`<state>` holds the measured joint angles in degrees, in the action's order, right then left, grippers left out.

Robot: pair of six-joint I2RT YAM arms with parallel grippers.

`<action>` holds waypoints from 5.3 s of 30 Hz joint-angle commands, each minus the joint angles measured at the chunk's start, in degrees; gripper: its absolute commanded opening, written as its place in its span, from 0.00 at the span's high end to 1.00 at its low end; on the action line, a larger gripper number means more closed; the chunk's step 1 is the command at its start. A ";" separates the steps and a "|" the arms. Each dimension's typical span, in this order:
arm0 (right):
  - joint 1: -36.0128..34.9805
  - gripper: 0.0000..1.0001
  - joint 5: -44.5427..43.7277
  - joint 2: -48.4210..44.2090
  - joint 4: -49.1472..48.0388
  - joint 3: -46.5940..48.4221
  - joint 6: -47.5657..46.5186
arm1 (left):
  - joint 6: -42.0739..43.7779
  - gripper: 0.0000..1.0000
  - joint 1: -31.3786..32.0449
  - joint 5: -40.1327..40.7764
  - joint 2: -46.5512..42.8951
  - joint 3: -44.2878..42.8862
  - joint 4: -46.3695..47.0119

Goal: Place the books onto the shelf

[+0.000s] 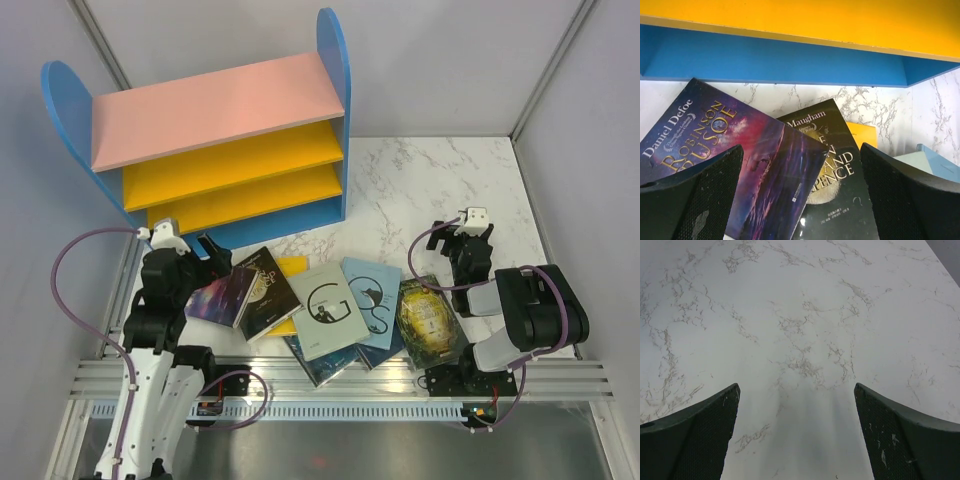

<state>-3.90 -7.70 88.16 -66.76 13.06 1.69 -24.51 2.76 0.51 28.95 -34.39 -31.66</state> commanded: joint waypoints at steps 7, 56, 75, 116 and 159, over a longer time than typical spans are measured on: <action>0.21 0.02 1.02 -0.09 -2.06 0.65 0.33 | -2.65 0.00 0.05 -10.22 -4.95 -9.89 -7.98; -17.71 0.19 43.48 -35.08 81.45 14.19 54.29 | -8.27 0.00 0.05 -15.10 0.76 -11.66 -34.70; -38.10 0.35 37.15 -24.62 64.92 9.09 63.34 | -8.89 0.00 0.05 -15.89 -2.05 -9.03 -35.05; -24.13 1.00 38.64 -20.06 76.97 35.01 56.92 | -5.63 0.00 0.05 -29.17 -1.97 -13.86 -29.86; -16.93 0.74 45.23 32.68 57.18 59.01 67.21 | -8.27 0.00 0.05 -23.46 -7.77 -14.12 -34.69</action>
<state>-21.61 39.70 117.32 -10.52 70.06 67.40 -32.03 2.98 -23.88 21.63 -46.35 -64.88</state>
